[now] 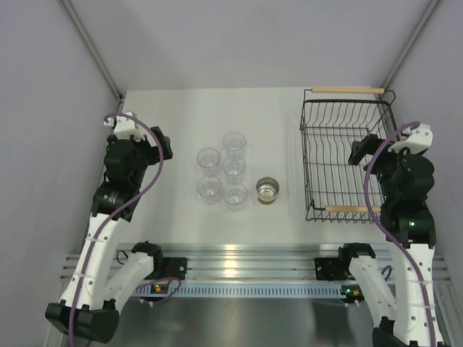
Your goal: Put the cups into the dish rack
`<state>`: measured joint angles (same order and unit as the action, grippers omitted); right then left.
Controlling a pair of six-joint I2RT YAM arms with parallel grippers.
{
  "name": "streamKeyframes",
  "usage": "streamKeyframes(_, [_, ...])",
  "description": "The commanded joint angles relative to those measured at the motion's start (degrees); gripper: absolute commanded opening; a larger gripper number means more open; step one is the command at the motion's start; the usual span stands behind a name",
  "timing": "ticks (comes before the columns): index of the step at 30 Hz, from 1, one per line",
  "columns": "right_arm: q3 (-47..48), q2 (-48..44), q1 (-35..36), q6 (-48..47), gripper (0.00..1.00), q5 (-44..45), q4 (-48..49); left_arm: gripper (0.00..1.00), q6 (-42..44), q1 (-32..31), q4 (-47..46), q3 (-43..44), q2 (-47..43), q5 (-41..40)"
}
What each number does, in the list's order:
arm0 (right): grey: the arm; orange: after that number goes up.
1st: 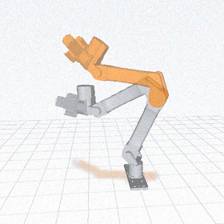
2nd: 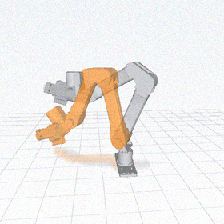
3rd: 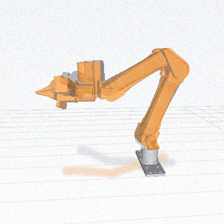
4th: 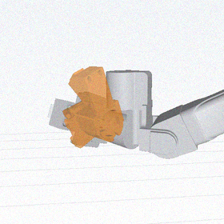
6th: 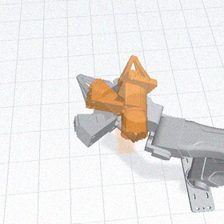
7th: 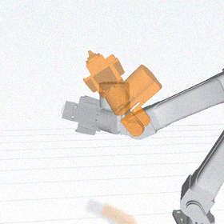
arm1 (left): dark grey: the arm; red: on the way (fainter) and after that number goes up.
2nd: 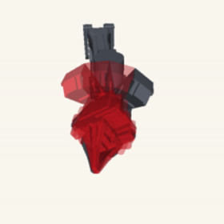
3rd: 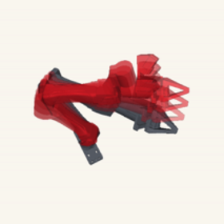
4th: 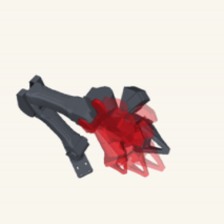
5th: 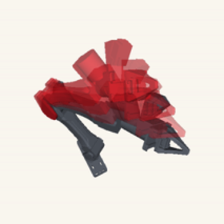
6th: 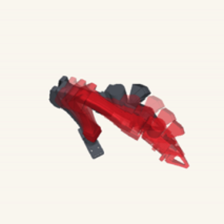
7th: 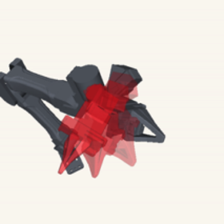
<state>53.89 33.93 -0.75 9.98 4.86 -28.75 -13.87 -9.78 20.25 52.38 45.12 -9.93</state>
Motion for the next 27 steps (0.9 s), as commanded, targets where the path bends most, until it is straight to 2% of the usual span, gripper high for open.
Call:
streamKeyframes(1, [0.3, -0.3, 0.3, -0.7, 0.99, 0.4, 2.1, 0.99, -0.3, 0.4, -0.6, 0.5, -0.5, -1.8])
streamKeyframes(8, [0.6, 1.0, 0.3, 0.0, 0.99, 0.8, 1.7, 0.99, -0.7, 0.4, -0.7, 1.0, 3.4, 2.5])
streamKeyframes(11, [1.2, 1.9, 0.3, 0.3, 0.99, 1.5, 1.0, 0.98, -2.6, 0.4, -0.8, 1.7, 6.3, 8.6])
streamKeyframes(12, [1.3, 2.3, 0.3, 0.2, 0.99, 1.4, 0.7, 0.97, -3.4, 0.4, -1.5, 1.8, 8.9, 13.4])
streamKeyframes(14, [1.6, 2.9, 0.3, 0.2, 0.99, 1.1, 0.3, 0.89, -6.7, 0.4, -2.1, 2.4, 12.3, 17.0])
streamKeyframes(16, [1.8, 3.0, 0.3, -0.3, 0.99, 0.1, 0.0, 0.87, -10.5, 0.2, -2.7, 3.1, 17.1, 20.0])
streamKeyframes(19, [1.5, 2.4, 0.3, -0.8, 0.99, -0.2, -0.3, 0.87, -12.9, -0.3, -6.4, 2.6, 21.1, 20.1])
streamKeyframes(27, [0.8, 1.8, 0.3, -1.0, 0.99, 0.0, 0.5, 0.9, -12.0, -2.8, -10.5, 2.6, 29.1, 17.6])
